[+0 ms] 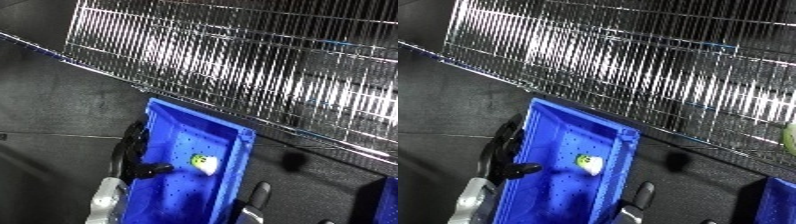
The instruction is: Pick up the object and place it into the box
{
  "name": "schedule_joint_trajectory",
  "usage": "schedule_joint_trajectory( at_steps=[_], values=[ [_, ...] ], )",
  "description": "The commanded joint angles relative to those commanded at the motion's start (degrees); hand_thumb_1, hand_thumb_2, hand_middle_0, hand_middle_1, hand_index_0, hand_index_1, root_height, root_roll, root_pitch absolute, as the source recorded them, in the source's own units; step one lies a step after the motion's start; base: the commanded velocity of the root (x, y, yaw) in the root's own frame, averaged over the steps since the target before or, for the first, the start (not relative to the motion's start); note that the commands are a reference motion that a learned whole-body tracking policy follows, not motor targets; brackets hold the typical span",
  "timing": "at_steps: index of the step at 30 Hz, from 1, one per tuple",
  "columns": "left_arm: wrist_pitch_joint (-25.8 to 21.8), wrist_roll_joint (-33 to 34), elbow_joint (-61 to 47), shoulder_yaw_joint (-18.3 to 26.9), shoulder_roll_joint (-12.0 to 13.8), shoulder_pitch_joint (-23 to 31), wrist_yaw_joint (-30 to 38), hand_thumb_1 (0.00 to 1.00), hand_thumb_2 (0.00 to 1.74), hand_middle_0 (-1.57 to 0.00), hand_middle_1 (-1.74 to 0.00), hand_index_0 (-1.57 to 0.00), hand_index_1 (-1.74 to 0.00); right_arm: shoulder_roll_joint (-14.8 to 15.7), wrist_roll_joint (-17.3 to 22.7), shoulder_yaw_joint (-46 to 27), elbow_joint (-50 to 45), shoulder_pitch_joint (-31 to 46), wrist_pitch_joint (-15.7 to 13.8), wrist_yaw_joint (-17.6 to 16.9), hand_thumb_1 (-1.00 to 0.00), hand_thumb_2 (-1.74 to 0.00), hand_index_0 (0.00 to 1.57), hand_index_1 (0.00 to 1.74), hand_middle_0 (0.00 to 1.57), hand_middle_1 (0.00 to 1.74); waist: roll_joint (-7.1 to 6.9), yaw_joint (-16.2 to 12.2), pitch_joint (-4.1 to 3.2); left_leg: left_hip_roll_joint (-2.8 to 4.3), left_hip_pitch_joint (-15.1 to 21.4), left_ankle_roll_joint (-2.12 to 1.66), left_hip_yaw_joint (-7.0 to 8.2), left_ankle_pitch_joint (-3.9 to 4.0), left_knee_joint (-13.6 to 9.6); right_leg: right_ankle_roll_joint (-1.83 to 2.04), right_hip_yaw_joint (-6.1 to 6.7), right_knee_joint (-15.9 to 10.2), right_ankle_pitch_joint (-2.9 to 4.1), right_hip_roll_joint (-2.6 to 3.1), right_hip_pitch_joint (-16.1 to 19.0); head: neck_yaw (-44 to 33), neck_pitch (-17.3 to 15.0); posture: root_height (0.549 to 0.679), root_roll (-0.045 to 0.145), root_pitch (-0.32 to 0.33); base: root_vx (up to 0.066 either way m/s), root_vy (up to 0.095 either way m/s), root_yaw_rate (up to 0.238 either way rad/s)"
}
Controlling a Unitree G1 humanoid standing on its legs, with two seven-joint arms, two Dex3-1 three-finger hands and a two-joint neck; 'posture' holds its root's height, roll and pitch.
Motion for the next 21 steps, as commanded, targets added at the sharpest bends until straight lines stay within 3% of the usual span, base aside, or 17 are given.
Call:
schedule_joint_trajectory(
  at_steps=[8, 12, 21],
  values=[
    [2.06, -0.15, -3.12, -3.79, -2.26, 0.53, -3.03, 0.0, 0.0, 0.0, 0.0, 0.0, 0.0, -1.8, -1.53, -0.34, -1.73, -2.11, 1.3, -2.05, 0.0, 0.0, 0.0, 0.0, 0.0, 0.0, 1.9, -1.1, 0.0, 0.13, -1.07, -0.02, 0.86, -0.31, 1.7, 0.25, 1.11, 0.42, 1.22, 0.28, -1.72, 13.97, 2.38, 0.647, 0.03, 0.054, -0.021, 0.003, -0.108],
    [3.06, -0.43, -5.38, -5.56, -3.24, 1.17, -3.41, 0.0, 0.0, 0.0, 0.0, 0.0, 0.0, -2.87, -2.58, -0.86, -2.9, -2.64, 1.32, -2.34, 0.0, 0.0, 0.0, 0.0, 0.0, 0.0, 3.09, -1.84, 0.0, 0.21, -1.31, 0.01, 1.21, 0.02, 1.69, 0.48, 1.71, 0.43, 2.03, 0.5, -2.57, 24.27, 4.8, 0.647, 0.03, 0.057, -0.013, 0.016, -0.08],
    [4.21, -0.65, -8.78, -7.54, -4.63, 2.27, -2.32, 0.0, 0.0, 0.0, 0.0, 0.0, 0.0, -4.6, -5.38, -1.47, -4.5, -3.55, 1.9, -1.58, 0.0, 0.0, 0.0, 0.0, 0.0, 0.0, 4.81, -3.22, 0.0, 0.61, -1.19, 0.05, 1.7, 0.64, 1.11, 0.74, 2.35, 2.47, 2.04, 0.36, -4.12, 39.25, 8.29, 0.644, 0.027, 0.058, -0.01, 0.038, -0.134]
  ],
)
